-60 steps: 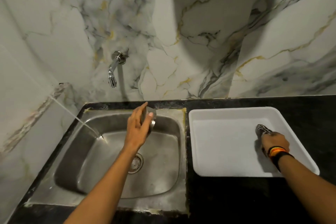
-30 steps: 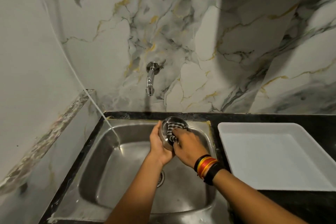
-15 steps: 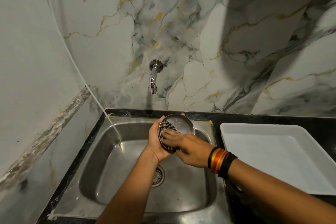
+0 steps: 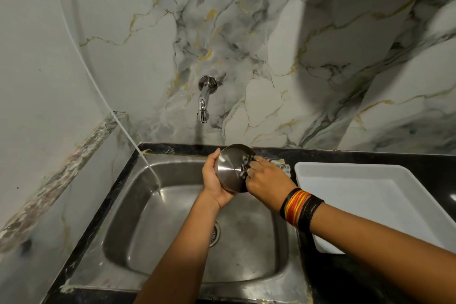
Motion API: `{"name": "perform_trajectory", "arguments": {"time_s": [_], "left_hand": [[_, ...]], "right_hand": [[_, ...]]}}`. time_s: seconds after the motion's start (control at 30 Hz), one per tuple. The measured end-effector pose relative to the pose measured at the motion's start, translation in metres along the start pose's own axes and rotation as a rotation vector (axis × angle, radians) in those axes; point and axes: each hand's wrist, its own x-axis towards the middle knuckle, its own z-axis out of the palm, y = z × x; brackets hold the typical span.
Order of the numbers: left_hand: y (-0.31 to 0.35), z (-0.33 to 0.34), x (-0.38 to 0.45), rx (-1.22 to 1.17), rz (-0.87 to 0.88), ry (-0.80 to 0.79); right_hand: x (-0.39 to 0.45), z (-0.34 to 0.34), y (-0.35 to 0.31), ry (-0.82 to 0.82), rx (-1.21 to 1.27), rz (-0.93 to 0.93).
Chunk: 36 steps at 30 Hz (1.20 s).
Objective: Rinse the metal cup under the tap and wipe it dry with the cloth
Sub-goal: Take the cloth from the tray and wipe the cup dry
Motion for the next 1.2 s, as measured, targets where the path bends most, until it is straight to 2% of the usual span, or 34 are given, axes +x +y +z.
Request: {"name": "perform_trajectory", "arguments": {"time_s": [0.07, 0.2, 0.27, 0.3, 0.43, 0.53, 0.6, 0.7, 0.77, 0.83, 0.9, 1.0, 1.1, 1.2], "left_hand": [[-0.006, 0.0, 0.0, 0.02, -0.011, -0.011], [-0.014, 0.001, 0.001, -0.07, 0.005, 0.011], [-0.013, 0.002, 0.001, -0.112, 0.006, 0.051], [-0.011, 0.003, 0.002, -0.119, -0.007, 0.066], [-0.004, 0.006, 0.0, -0.131, -0.059, 0.037], [-0.003, 0.006, -0.003, -0.125, -0.059, 0.015], [-0.001, 0.002, -0.002, -0.115, -0.05, 0.032], [0.0, -0.001, -0.003, -0.056, -0.042, 0.056], [-0.002, -0.002, -0.003, -0.027, -0.041, 0.06], [-0.005, -0.002, -0.003, -0.021, -0.031, 0.078], [-0.01, 0.0, -0.004, -0.042, -0.019, 0.092], [-0.014, 0.003, -0.004, -0.143, 0.007, 0.143], [-0.007, 0.008, -0.007, -0.192, 0.014, 0.167], [0.003, 0.006, -0.013, -0.297, 0.005, 0.159]], "right_hand": [[-0.007, -0.003, -0.004, -0.025, 0.167, 0.059], [-0.009, -0.019, 0.0, -0.031, 0.892, 0.23], [-0.009, -0.025, -0.004, -0.033, 1.113, 0.2], [-0.007, -0.028, -0.005, -0.029, 1.12, 0.157], [0.012, -0.033, 0.006, -0.044, 0.883, 0.051], [0.026, -0.023, 0.016, -0.035, 0.403, -0.019], [0.027, -0.013, 0.013, -0.065, 0.194, -0.022], [0.019, -0.005, 0.005, -0.091, 0.062, 0.012], [0.01, -0.007, 0.0, -0.098, 0.081, 0.03], [0.003, -0.012, -0.004, -0.123, 0.234, 0.082], [-0.001, -0.019, -0.004, -0.159, 0.498, 0.148], [-0.001, -0.025, 0.006, -0.162, 1.125, 0.311], [-0.007, -0.023, 0.019, 0.089, 1.757, 0.543], [-0.015, -0.012, 0.032, 0.503, 1.977, 0.782]]}}
